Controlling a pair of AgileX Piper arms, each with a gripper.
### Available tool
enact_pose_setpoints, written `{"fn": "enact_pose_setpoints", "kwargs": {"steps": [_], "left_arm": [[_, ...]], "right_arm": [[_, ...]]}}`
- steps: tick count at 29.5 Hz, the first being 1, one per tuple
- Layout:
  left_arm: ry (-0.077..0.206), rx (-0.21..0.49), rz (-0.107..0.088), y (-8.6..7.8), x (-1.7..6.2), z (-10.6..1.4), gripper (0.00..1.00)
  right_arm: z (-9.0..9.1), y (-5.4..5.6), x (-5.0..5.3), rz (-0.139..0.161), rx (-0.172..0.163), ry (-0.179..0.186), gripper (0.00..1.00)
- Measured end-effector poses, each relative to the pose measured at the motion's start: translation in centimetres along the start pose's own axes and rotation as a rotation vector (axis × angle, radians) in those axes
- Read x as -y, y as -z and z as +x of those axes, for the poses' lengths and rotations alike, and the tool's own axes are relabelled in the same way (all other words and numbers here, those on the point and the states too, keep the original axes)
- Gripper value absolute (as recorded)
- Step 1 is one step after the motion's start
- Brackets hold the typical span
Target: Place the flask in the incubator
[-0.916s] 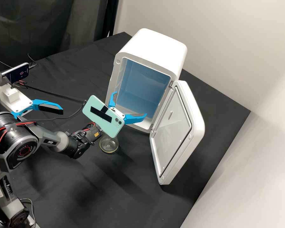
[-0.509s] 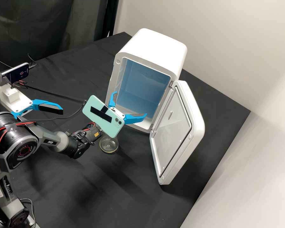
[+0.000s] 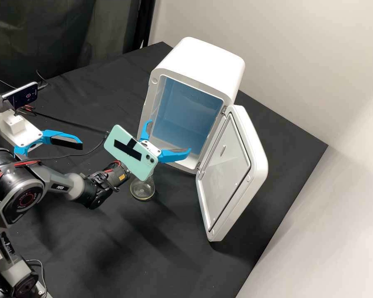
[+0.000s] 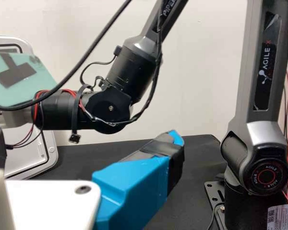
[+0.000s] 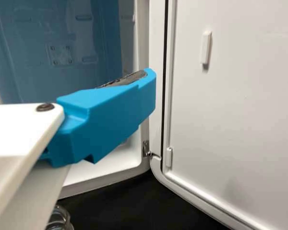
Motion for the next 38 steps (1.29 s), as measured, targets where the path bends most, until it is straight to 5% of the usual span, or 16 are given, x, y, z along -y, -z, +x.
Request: {"fn": "enact_pose_setpoints", "kwargs": {"steps": [11,29,38], "left_arm": [[0.000,0.000,0.000,0.0,0.00,0.0,1.00],[0.000,0.000,0.000,0.0,0.00,0.0,1.00],[0.000,0.000,0.000,0.0,0.00,0.0,1.00]], "right_arm": [[-1.3,-0.5,0.6,-0.031,-0.028,0.030,1.00],[-4.6,-1.1,-0.1,-0.044,-0.057,-0.030,1.00],[-5.9,-1.1,0.1,-0.060,-0.067,-0.002,1.00]]}}
